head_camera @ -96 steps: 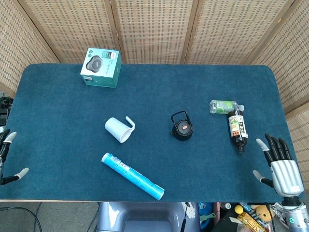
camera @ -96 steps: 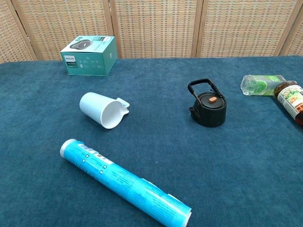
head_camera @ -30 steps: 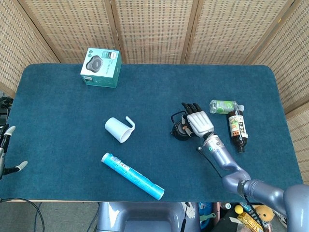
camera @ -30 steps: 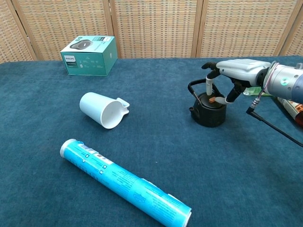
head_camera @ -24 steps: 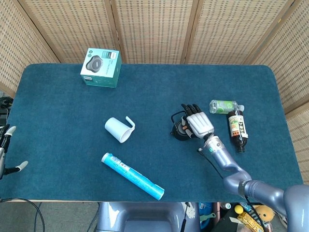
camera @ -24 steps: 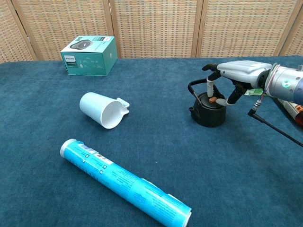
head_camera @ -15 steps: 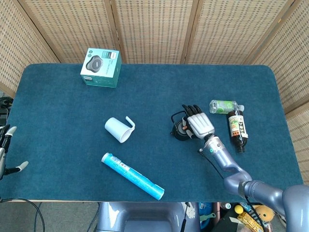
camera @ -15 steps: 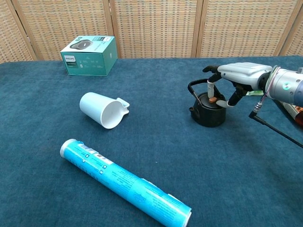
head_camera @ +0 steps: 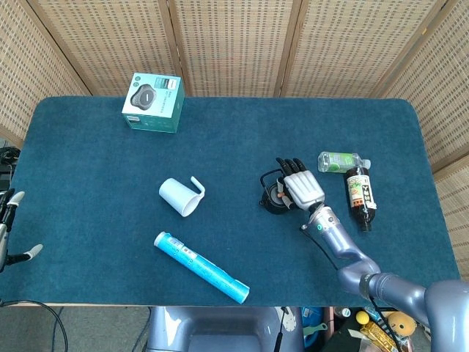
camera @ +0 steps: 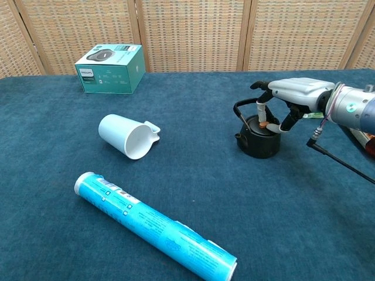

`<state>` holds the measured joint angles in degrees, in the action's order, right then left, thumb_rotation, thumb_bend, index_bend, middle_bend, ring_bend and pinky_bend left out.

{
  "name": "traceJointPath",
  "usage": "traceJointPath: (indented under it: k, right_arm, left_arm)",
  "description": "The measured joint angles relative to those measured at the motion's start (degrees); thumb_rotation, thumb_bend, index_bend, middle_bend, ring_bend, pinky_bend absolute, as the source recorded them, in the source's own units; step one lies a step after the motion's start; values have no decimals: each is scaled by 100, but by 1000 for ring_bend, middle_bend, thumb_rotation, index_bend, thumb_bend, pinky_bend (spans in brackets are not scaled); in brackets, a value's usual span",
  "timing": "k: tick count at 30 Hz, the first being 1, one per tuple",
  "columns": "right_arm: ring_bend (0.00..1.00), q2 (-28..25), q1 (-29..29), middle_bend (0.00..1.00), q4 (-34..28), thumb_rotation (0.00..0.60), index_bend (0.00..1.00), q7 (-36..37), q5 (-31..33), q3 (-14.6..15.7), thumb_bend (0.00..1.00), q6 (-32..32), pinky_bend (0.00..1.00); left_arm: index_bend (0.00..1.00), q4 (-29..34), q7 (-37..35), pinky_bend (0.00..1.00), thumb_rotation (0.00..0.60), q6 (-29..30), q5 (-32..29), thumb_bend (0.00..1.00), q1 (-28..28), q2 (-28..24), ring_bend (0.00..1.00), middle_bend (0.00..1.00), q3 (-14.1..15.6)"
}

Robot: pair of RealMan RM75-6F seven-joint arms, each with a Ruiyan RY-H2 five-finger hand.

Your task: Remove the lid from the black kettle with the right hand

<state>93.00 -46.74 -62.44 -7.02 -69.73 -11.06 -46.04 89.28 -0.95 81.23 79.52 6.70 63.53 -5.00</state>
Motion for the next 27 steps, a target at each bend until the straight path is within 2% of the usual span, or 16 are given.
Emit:
traceJointPath:
  k: [9,20,23,27]
  right_arm:
    - [0,-112,24,0,-195,600,645,42,-32,-76,556,-177,0]
    - [0,-705,251,4,-1117,600,645,16,-265,-91,557,-699,0]
    - [0,-909,421,7,-1416,600,645,-8,-497,76,559,-905,0]
    - [0,-1124,738,10,-1694,600,645,-6,-972,547,560,-1206,0]
  left_arm:
    - [0,5,-31,0,600,-9,3,29,4,-14,0,0,4]
    - [0,22,-65,0,600,-5,44,29,3,-32,0,0,25]
    - [0,31,-86,0,600,19,75,30,-9,-41,0,0,37]
    - [0,49,-106,0,600,76,133,30,-35,-55,0,0,60]
